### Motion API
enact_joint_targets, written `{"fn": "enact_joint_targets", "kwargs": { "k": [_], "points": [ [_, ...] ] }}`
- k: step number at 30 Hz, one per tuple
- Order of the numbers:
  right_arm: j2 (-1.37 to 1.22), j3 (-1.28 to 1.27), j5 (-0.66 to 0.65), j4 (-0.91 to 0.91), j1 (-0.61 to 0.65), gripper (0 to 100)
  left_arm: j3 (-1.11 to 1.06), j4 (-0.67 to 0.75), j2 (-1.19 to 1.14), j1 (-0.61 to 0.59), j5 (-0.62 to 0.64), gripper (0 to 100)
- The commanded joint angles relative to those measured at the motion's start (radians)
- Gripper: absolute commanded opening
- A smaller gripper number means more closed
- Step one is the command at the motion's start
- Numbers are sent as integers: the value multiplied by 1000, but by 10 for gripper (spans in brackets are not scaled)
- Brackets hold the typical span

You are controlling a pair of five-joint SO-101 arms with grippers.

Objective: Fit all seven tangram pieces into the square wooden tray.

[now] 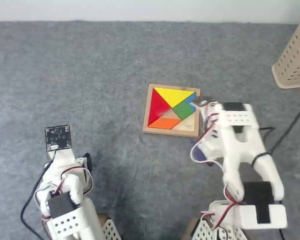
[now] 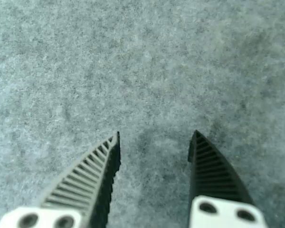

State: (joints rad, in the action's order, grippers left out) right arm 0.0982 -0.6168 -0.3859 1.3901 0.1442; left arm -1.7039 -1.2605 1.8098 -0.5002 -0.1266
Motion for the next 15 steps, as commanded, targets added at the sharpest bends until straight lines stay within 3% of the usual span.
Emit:
{"fn": "enact_joint_targets", "kwargs": {
  "k": [1,8,15],
  "points": [
    [54,-23,61,-64,65,209,19,-3,12,0,9,225],
    [-59,-12,97,-166,27,209,19,-3,12,0,9,225],
    [-179,126,98,-165,-101,209,19,-3,12,0,9,225]
  ]
}}
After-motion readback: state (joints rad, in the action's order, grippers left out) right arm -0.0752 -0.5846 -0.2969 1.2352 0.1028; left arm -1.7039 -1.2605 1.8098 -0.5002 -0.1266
